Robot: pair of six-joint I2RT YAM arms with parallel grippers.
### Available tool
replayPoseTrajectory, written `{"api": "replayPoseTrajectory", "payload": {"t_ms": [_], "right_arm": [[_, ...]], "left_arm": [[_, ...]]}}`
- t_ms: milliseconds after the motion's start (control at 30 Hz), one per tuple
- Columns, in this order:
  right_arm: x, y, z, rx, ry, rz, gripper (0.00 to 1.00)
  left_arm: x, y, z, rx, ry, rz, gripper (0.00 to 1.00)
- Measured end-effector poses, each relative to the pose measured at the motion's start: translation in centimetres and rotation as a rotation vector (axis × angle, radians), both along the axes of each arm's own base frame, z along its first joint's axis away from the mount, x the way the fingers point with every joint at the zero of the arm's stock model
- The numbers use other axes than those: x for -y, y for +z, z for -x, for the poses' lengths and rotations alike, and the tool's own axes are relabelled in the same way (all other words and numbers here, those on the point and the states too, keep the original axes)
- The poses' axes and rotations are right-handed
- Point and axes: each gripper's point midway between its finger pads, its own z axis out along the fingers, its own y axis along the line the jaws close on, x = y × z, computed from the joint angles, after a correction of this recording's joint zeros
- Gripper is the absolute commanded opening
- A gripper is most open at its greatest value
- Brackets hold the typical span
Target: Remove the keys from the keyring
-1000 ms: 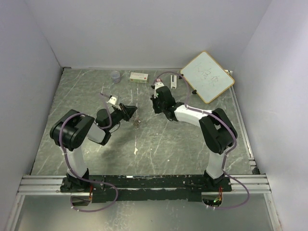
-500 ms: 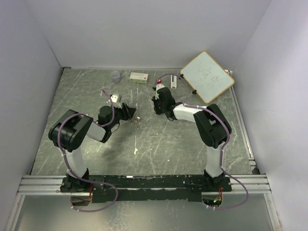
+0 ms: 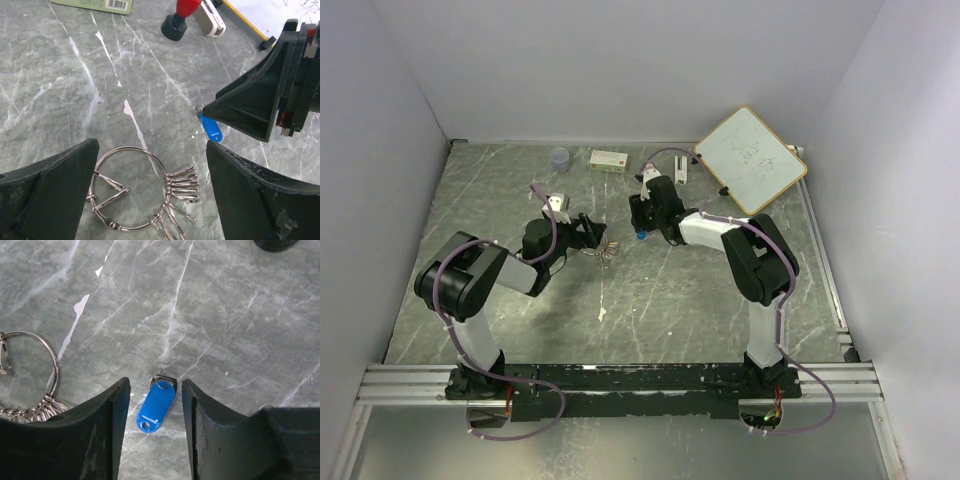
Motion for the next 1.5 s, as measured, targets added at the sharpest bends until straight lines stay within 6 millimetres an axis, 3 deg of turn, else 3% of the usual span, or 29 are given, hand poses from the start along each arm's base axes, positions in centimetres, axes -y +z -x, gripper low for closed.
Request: {"api": "replayPoseTrajectory", "payload": {"t_ms": [167,233,267,333,367,500,633,800,1167,1500], "right_arm": [[0.0,1.1,-0.2,0.026,0.006,-0.003,0.48],[0.2,2.6,-0.2,0.052,0.002,-0.007,0.57],[0.5,3.7,-0.1,0.073,-0.006,-0.01,0.64],[1.2,6.1,0.3,0.119,-0.022,-0.02,0.97],[1.8,7.7,0.8,0.154,-0.035,-0.027,1.0],[4.6,12.4,2.6,0.269,-0.109,-0.053,1.0],[8.1,14.1,4.8,0.332,-0.218,-0.044,1.0],[12.1,15.5,6.7,0.386,-0.359,-0.027,1.0],[20.6,21.7,11.4,0.579,-0.684,-0.055,1.0],[24.3,21.1,13.2,0.594,-0.859,-0.004,1.0]], "left_arm": [[-0.4,1.1,0.0,0.015,0.015,-0.012,1.0],[-0.7,2.5,0.2,0.045,0.023,-0.012,1.0],[-0.9,3.4,0.3,0.064,0.029,-0.015,1.0],[-1.4,5.2,0.5,0.104,0.042,-0.024,1.0],[-1.7,6.2,0.6,0.123,0.051,-0.028,1.0],[-3.3,10.3,1.6,0.197,0.105,-0.042,1.0],[-5.1,12.9,3.2,0.237,0.16,-0.048,1.0],[-5.9,13.3,4.4,0.211,0.171,-0.067,1.0],[-7.4,13.5,7.5,0.209,0.174,-0.064,1.0],[-8.5,13.5,8.8,0.225,0.205,-0.058,1.0]]}}
